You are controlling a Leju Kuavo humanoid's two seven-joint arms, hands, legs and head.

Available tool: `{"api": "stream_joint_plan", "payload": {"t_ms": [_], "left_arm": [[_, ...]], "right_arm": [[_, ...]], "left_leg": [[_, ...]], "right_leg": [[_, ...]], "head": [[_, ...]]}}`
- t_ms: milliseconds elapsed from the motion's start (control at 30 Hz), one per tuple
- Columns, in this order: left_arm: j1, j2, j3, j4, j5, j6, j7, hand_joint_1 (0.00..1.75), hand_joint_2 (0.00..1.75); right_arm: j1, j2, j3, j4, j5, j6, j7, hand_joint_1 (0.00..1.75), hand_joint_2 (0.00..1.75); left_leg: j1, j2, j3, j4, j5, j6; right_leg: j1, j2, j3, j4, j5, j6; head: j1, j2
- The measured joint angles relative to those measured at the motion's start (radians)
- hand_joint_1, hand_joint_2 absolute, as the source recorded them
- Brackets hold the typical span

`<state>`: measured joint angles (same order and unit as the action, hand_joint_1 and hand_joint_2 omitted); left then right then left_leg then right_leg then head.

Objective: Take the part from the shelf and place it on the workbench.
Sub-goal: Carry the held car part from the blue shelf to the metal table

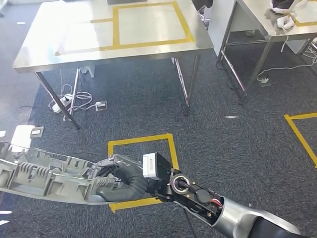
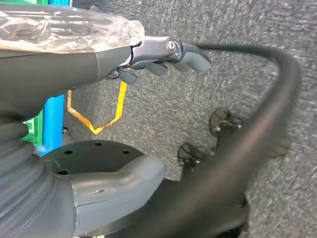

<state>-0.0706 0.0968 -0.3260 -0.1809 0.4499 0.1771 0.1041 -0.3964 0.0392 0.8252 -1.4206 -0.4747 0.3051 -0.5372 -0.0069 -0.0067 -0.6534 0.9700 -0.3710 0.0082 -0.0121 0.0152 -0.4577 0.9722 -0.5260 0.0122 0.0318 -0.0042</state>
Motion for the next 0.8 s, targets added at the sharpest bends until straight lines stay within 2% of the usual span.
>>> {"api": "stream_joint_plan", "payload": {"t_ms": [67,100,133,233,267,300,333,400,433,467,567,600,667,733,800], "left_arm": [[0.001,0.000,-0.001,0.000,-0.002,-0.001,0.000,0.00,1.75],[0.001,-0.001,-0.002,0.000,-0.003,-0.002,-0.001,0.00,1.75],[0.000,-0.001,-0.003,0.000,-0.005,-0.003,-0.001,0.00,1.75],[-0.001,0.000,-0.007,0.000,-0.007,-0.006,-0.002,0.00,1.75],[0.000,-0.001,-0.008,0.000,-0.007,-0.006,-0.002,0.00,1.75],[0.001,-0.001,-0.010,0.000,-0.008,-0.007,-0.002,0.00,1.75],[0.002,-0.002,-0.012,0.000,-0.009,-0.007,-0.002,0.00,1.75],[0.001,-0.004,-0.017,0.000,-0.010,-0.008,-0.004,0.00,1.75],[0.000,-0.005,-0.020,0.000,-0.011,-0.008,-0.005,0.00,1.75],[-0.002,-0.006,-0.022,0.000,-0.013,-0.008,-0.006,0.00,1.75],[-0.004,-0.006,-0.025,0.000,-0.017,-0.008,-0.007,0.00,1.75],[-0.004,-0.006,-0.026,0.000,-0.017,-0.008,-0.007,0.00,1.75],[-0.005,-0.008,-0.027,0.000,-0.018,-0.008,-0.007,0.00,1.75],[-0.006,-0.008,-0.028,0.000,-0.018,-0.008,-0.007,0.00,1.75],[-0.006,-0.008,-0.028,0.000,-0.018,-0.008,-0.007,0.00,1.75]], "right_arm": [[0.000,-0.001,-0.003,-0.003,0.000,-0.001,0.000,1.75,1.75],[-0.001,-0.001,-0.005,-0.005,0.001,-0.002,0.000,1.75,1.75],[-0.002,-0.002,-0.007,-0.007,0.001,-0.003,0.000,1.75,1.75],[0.003,-0.008,-0.011,-0.011,0.002,-0.010,0.000,1.75,1.75],[0.007,-0.009,-0.012,-0.011,0.004,-0.013,0.000,1.75,1.75],[0.012,-0.011,-0.013,-0.012,0.006,-0.016,0.000,1.75,1.75],[0.015,-0.013,-0.015,-0.014,0.008,-0.019,0.000,1.75,1.75],[0.019,-0.016,-0.021,-0.019,0.013,-0.023,0.000,1.75,1.75],[0.020,-0.017,-0.023,-0.021,0.015,-0.025,0.000,1.75,1.75],[0.024,-0.018,-0.026,-0.024,0.018,-0.027,0.000,1.75,1.75],[0.034,-0.020,-0.034,-0.037,0.025,-0.034,0.002,1.75,1.75],[0.034,-0.020,-0.036,-0.041,0.026,-0.035,0.002,1.75,1.75],[0.034,-0.021,-0.040,-0.046,0.027,-0.037,0.003,1.75,1.75],[0.035,-0.021,-0.042,-0.047,0.027,-0.038,0.003,1.75,1.75],[0.035,-0.021,-0.042,-0.048,0.027,-0.038,0.003,1.75,1.75]], "left_leg": [[0.003,-0.001,0.021,-0.013,-0.003,0.009],[0.005,0.000,0.033,-0.019,-0.008,0.014],[0.006,-0.001,0.045,-0.023,-0.012,0.018],[0.005,-0.001,0.068,-0.025,-0.032,0.026],[0.004,-0.001,0.079,-0.025,-0.041,0.027],[0.003,-0.002,0.092,-0.025,-0.050,0.027],[0.003,-0.002,0.106,-0.025,-0.059,0.026],[0.001,-0.003,0.131,-0.023,-0.079,0.022],[-0.001,-0.004,0.137,-0.021,-0.087,0.019],[-0.002,-0.005,0.140,-0.019,-0.092,0.014],[-0.004,-0.006,0.144,-0.011,-0.102,-0.001],[-0.003,-0.005,0.138,0.006,-0.110,-0.006],[0.004,-0.002,0.090,0.093,-0.140,-0.020],[0.009,-0.001,0.043,0.169,-0.163,-0.027],[0.010,-0.001,0.032,0.186,-0.168,-0.029]], "right_leg": [[0.001,-0.001,0.006,0.010,-0.004,0.011],[0.001,-0.003,-0.003,0.035,-0.014,0.015],[0.001,-0.004,-0.024,0.078,-0.032,0.018],[0.002,-0.006,-0.133,0.254,-0.104,0.022],[0.002,-0.006,-0.158,0.277,-0.112,0.022],[0.003,-0.006,-0.169,0.267,-0.099,0.021],[0.003,-0.006,-0.165,0.225,-0.064,0.018],[0.006,-0.006,-0.142,0.101,0.041,0.010],[0.009,-0.006,-0.130,0.052,0.072,0.005],[0.010,-0.006,-0.125,0.023,0.091,-0.002],[0.007,-0.006,-0.106,-0.002,0.091,-0.020],[0.004,-0.006,-0.095,-0.010,0.091,-0.024],[-0.001,-0.006,-0.075,-0.019,0.089,-0.028],[-0.001,-0.008,-0.071,-0.021,0.086,-0.030],[-0.001,-0.008,-0.070,-0.021,0.084,-0.030]], "head": [[0.001,0.000],[0.003,0.000],[0.006,0.000],[0.014,0.000],[0.016,0.000],[0.017,0.000],[0.019,0.000],[0.021,0.000],[0.022,0.000],[0.022,0.000],[0.021,0.000],[0.018,0.000],[0.011,0.000],[0.007,0.000],[0.007,0.000]]}}
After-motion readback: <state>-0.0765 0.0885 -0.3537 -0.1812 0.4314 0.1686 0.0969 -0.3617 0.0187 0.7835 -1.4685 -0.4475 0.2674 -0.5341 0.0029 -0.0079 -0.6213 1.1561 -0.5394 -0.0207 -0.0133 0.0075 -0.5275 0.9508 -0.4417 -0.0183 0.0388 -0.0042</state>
